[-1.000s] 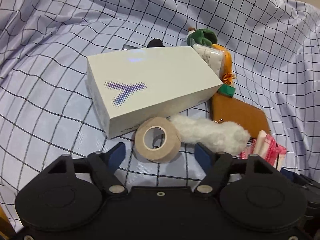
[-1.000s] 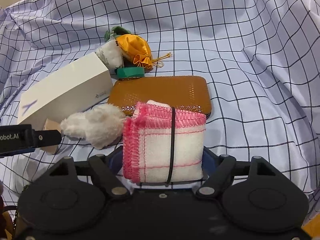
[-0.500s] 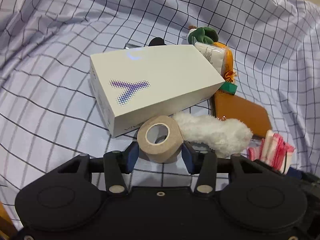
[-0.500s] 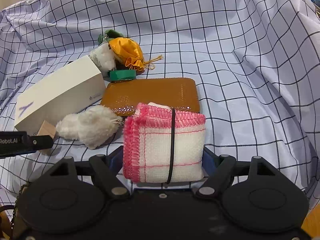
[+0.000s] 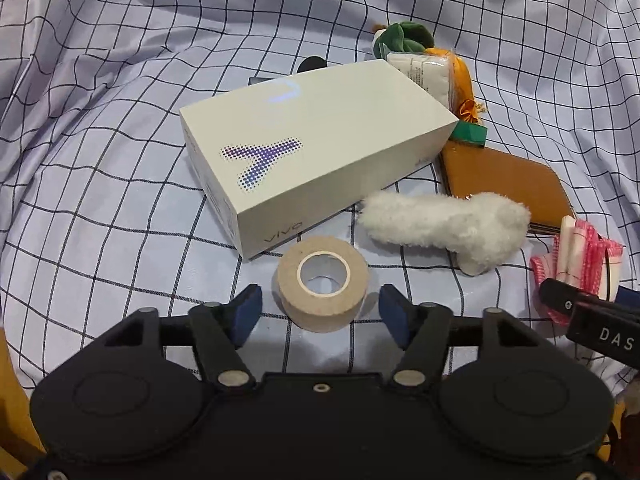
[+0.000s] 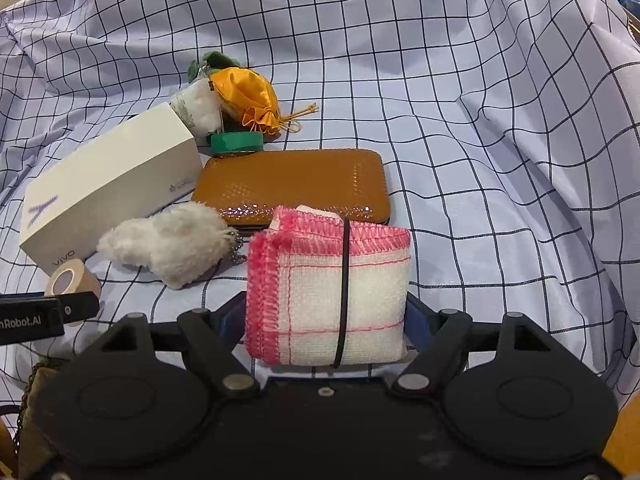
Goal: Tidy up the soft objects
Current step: 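Close the right gripper on the towel while the left grips the beige tape roll, then carry the towel and tape roll with both grippers over the basket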
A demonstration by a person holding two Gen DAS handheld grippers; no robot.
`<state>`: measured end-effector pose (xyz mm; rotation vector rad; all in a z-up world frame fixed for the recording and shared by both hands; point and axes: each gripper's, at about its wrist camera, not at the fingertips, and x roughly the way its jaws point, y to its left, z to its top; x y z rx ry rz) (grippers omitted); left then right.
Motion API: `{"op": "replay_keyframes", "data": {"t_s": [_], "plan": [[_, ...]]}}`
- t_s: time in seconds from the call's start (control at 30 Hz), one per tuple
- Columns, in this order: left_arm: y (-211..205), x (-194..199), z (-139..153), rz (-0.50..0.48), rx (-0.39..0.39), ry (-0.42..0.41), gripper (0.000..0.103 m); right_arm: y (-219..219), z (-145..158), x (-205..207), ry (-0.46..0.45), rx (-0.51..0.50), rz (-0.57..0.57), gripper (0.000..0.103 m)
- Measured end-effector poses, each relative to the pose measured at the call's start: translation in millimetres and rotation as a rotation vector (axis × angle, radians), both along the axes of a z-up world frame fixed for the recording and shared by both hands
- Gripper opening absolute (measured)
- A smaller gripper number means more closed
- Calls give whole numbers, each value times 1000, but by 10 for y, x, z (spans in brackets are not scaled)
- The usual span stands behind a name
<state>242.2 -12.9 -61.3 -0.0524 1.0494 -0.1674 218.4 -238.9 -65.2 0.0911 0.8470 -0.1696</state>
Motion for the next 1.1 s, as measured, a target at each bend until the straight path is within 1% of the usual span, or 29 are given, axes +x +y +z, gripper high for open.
{"op": "replay_keyframes", "data": {"t_s": [0.03, 0.1, 0.23, 0.27, 0.33, 0.37, 0.53, 0.73, 0.93, 1.1], "plan": [[2, 7, -1, 3, -5, -2, 62, 2, -4, 1, 0, 0, -1, 77], [16, 26, -7, 14, -22, 1, 66, -1, -12, 9, 0, 3, -3, 77], [32, 64, -39, 34, -41, 9, 65, -1, -27, 22, 5, 4, -3, 77], [27, 59, -41, 35, -41, 7, 63, 1, -29, 23, 5, 3, -3, 76], [7, 39, -35, 19, -37, -9, 50, 5, -30, 19, 4, 2, -2, 76], [3, 26, -31, 14, -38, -10, 47, 7, -28, 16, 3, 1, -2, 76], [-4, -45, 11, 3, -50, -25, 47, 7, 24, -33, -14, -11, -10, 76], [3, -202, 160, -9, -51, -58, 47, 5, 179, -199, -57, -9, -10, 76], [17, -461, 323, -19, -56, -90, 47, 57, 348, -490, -106, -1, 5, 76], [23, -718, 372, -32, -57, -94, 47, 120, 446, -791, -137, 12, 29, 76]]}}
